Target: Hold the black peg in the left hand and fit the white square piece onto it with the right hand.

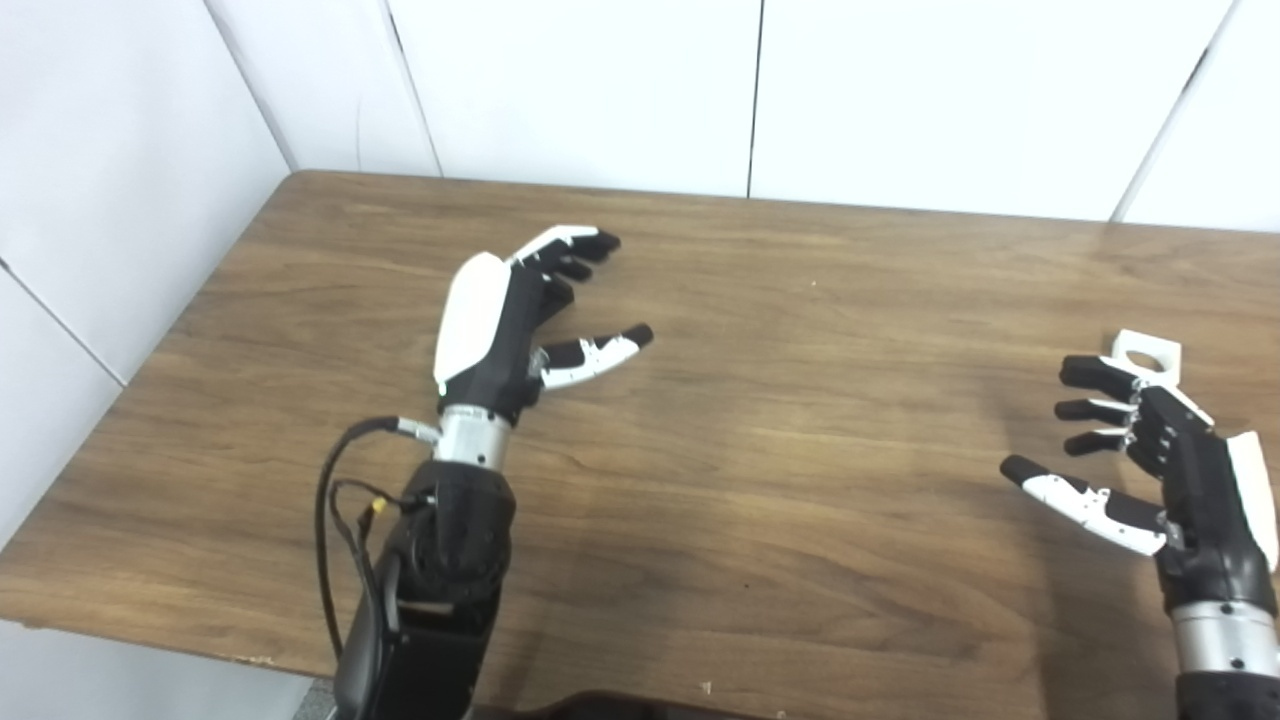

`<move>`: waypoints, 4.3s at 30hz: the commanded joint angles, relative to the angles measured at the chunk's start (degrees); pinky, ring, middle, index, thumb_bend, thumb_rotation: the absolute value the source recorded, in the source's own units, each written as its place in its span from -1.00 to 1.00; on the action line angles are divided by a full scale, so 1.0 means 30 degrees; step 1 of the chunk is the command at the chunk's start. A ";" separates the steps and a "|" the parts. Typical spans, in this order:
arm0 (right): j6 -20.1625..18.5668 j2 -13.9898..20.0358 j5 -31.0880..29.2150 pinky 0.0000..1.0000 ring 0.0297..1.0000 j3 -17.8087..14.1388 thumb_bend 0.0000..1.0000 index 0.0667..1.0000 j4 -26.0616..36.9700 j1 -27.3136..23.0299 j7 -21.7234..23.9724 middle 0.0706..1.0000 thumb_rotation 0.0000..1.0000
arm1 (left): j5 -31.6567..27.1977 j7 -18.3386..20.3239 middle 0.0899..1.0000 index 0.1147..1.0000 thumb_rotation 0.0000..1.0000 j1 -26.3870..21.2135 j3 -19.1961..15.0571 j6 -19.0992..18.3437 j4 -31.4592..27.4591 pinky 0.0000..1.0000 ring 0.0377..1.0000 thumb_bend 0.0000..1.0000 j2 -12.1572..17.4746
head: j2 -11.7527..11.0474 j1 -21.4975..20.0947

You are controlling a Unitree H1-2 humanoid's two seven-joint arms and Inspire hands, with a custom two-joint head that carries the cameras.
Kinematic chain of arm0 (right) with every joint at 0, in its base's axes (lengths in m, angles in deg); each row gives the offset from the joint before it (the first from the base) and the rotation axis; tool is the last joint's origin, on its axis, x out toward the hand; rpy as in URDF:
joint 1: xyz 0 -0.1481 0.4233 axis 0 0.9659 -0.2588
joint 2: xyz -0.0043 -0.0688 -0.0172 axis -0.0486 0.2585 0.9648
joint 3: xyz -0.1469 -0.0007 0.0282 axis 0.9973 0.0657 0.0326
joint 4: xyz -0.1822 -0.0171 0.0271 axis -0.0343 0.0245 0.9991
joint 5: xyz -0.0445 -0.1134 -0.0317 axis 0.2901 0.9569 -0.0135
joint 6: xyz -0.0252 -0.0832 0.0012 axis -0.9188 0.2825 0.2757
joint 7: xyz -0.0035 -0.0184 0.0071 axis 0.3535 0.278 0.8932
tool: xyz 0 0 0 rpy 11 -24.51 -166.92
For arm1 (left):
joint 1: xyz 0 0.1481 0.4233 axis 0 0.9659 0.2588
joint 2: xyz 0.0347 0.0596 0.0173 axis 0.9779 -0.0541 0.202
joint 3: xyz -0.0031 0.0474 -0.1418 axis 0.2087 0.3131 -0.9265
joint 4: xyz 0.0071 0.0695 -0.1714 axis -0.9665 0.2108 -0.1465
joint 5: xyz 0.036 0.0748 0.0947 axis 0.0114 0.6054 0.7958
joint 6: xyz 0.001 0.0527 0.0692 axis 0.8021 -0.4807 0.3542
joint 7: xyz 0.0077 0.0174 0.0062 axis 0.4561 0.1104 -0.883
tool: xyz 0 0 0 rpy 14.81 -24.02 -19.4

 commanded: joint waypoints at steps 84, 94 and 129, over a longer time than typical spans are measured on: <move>-0.0983 -0.0111 0.0175 0.00 0.23 0.0192 0.24 0.36 0.2468 0.0520 -0.0081 0.41 -1.00 | 0.4851 -0.2293 0.94 0.10 -0.20 -0.5161 0.2923 -0.3698 1.2049 1.00 1.00 0.62 0.4683 | 0.0248 -0.0971; -0.1224 -0.0066 0.0340 0.01 0.22 0.0118 0.15 0.36 0.2779 0.0541 -0.0121 0.40 -1.00 | 0.4142 -0.2221 0.87 0.05 -0.28 -0.5595 0.3483 -0.3184 1.3481 1.00 0.99 0.53 0.4649 | 0.0365 -0.1218; -0.0657 -0.0213 0.0178 0.02 0.24 0.0147 0.04 0.32 0.2733 0.0740 -0.0775 0.42 -1.00 | -0.0874 -0.0317 0.77 -0.16 -0.86 -0.4578 0.3558 -0.0525 1.1377 1.00 0.91 0.05 0.4926 | 0.0658 -0.1355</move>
